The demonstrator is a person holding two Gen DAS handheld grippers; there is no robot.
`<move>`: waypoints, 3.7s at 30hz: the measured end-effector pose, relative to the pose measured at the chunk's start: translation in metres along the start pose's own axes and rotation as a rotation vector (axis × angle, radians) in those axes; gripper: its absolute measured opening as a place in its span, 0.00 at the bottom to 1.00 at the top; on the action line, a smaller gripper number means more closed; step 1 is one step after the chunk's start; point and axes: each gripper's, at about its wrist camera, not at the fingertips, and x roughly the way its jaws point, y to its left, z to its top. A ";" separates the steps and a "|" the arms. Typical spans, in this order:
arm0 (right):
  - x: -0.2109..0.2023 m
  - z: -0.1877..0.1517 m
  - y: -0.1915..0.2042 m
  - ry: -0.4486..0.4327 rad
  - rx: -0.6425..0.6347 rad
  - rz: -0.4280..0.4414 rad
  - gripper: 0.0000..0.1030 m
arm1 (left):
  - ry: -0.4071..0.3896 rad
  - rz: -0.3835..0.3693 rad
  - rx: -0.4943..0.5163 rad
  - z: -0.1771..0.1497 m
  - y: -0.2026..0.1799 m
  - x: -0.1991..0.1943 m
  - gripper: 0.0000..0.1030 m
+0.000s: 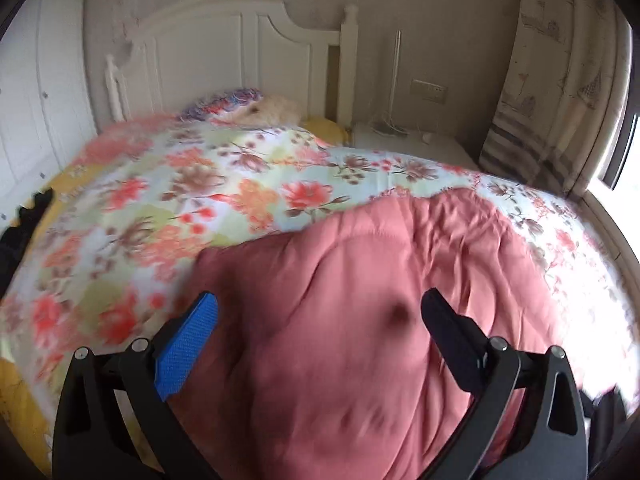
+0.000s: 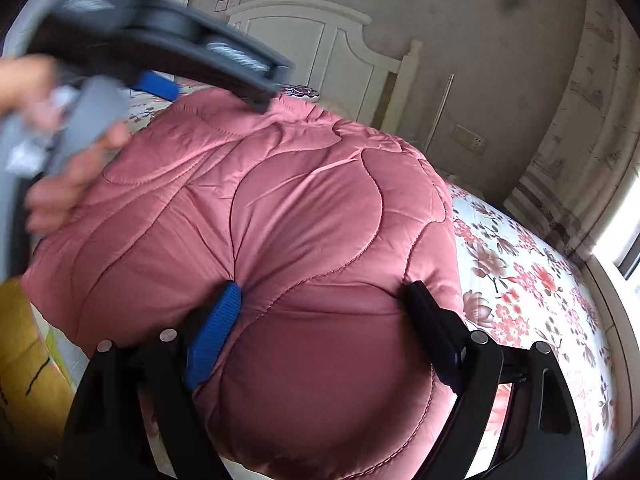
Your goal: Fold large clothes
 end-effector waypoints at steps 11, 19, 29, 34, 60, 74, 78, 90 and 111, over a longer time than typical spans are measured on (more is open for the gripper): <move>-0.042 0.044 -0.046 -0.079 0.100 0.100 0.81 | 0.009 -0.004 0.001 -0.033 0.009 0.020 0.98; 0.056 0.037 -0.081 0.142 0.204 0.134 0.81 | 0.021 -0.005 -0.007 -0.034 0.014 0.025 0.98; 0.027 0.075 -0.103 0.057 0.236 0.061 0.82 | 0.014 -0.005 -0.016 -0.035 0.016 0.025 0.98; 0.086 0.053 -0.106 0.200 0.278 0.143 0.85 | 0.019 -0.005 -0.026 -0.035 0.019 0.025 0.98; 0.105 0.011 -0.147 0.325 0.616 0.698 0.96 | 0.204 -0.505 -0.344 -0.074 0.077 0.035 0.98; 0.065 0.007 -0.203 0.081 0.593 0.544 0.64 | 0.116 -0.652 -0.192 -0.007 -0.010 0.047 0.40; 0.054 0.018 -0.255 0.038 0.613 0.429 0.64 | 0.106 -0.668 -0.109 0.037 -0.066 0.066 0.39; 0.098 -0.004 -0.333 0.130 0.675 0.145 0.83 | 0.174 -0.537 -0.058 0.063 -0.133 0.144 0.76; 0.074 0.015 -0.164 -0.012 0.068 -0.093 0.76 | 0.034 -0.278 0.255 0.119 -0.222 0.127 0.91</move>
